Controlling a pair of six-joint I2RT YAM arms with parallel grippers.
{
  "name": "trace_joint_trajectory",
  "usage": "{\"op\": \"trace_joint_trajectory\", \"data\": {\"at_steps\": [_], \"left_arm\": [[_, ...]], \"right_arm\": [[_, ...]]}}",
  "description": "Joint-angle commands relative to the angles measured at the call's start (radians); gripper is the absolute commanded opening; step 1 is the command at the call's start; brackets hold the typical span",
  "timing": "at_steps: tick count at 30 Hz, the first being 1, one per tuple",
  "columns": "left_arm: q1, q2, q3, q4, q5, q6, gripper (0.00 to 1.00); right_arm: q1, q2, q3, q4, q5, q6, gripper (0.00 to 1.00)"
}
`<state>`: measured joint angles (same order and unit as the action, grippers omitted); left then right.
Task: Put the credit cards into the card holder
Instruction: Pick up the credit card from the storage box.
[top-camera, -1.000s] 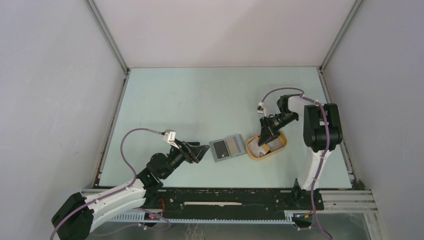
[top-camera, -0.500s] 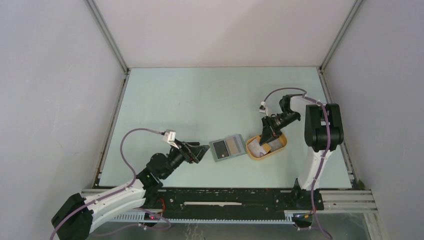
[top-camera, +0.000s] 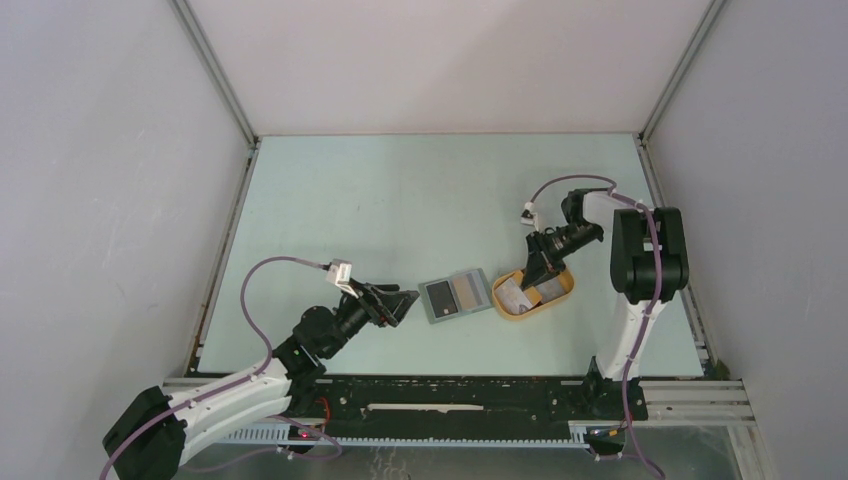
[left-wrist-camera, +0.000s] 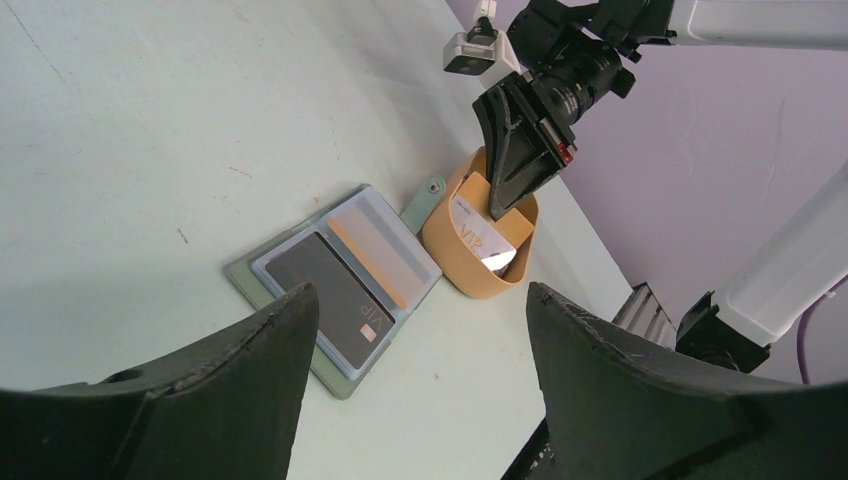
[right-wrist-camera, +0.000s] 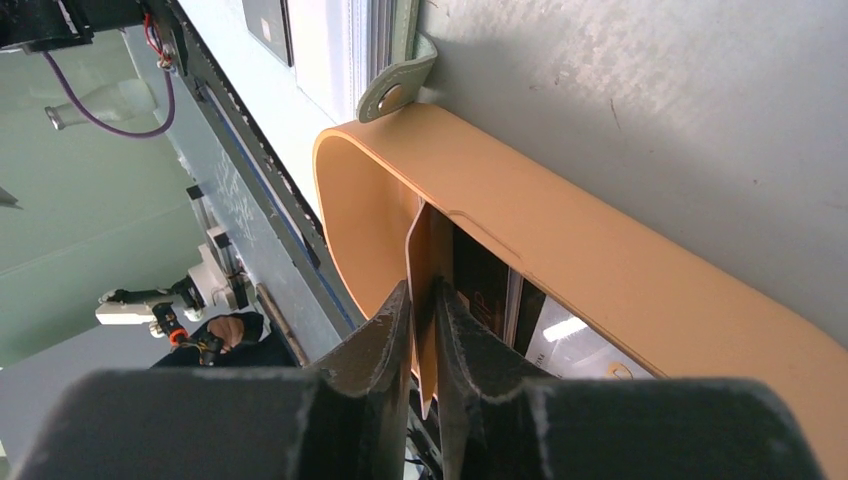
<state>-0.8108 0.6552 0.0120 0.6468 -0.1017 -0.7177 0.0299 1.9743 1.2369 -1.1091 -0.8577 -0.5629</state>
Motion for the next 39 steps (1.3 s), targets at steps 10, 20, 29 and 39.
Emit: {"op": "trace_joint_trajectory", "data": {"at_steps": [10,20,29,39], "left_arm": [[0.004,-0.015,-0.049,0.020,0.002,-0.002,0.81],[0.005,-0.006,-0.048,0.105,0.069,-0.025,0.81],[0.004,0.160,-0.020,0.406,0.197,-0.118,0.82],[-0.033,0.394,0.045,0.665,0.149,-0.232,0.80]], "right_arm": [[-0.063,-0.091,0.021,-0.012,0.002,-0.021,0.09],[-0.132,-0.276,0.015,-0.034,0.050,-0.079,0.06],[0.031,-0.535,0.017,0.085,0.046,-0.026,0.02],[0.258,-0.495,0.019,0.192,-0.324,0.089,0.00]]}}
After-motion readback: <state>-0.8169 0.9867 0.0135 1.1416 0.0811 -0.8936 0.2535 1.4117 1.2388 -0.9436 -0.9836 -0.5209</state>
